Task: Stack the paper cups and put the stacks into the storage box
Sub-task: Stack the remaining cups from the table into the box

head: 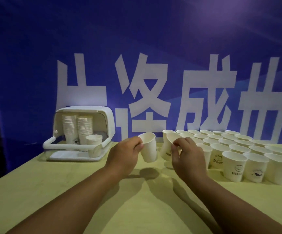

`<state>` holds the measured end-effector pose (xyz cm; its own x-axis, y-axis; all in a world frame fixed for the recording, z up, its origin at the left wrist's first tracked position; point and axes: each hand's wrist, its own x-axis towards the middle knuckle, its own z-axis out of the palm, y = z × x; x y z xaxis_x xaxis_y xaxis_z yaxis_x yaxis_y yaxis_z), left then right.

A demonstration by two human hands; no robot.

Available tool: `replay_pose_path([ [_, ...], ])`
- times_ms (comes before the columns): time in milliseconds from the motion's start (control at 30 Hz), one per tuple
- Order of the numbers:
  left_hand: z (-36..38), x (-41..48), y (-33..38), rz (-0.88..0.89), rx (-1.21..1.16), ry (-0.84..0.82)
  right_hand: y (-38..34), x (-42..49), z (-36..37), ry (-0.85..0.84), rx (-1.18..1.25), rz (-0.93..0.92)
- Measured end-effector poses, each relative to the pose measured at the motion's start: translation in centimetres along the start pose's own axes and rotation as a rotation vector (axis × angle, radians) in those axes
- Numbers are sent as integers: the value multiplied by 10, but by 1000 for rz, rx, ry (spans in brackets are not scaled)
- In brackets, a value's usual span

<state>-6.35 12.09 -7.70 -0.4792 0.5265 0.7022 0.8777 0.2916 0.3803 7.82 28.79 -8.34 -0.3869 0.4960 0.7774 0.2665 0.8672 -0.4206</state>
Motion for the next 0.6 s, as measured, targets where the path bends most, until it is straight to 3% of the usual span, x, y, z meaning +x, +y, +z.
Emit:
replay_pose_path([
  [400,-54,49,-125,-94,136,347,-92,56,118,-50,328,-81],
  [600,-54,42,-179,-173,153,465,-119,70,170,-36,469,-20],
])
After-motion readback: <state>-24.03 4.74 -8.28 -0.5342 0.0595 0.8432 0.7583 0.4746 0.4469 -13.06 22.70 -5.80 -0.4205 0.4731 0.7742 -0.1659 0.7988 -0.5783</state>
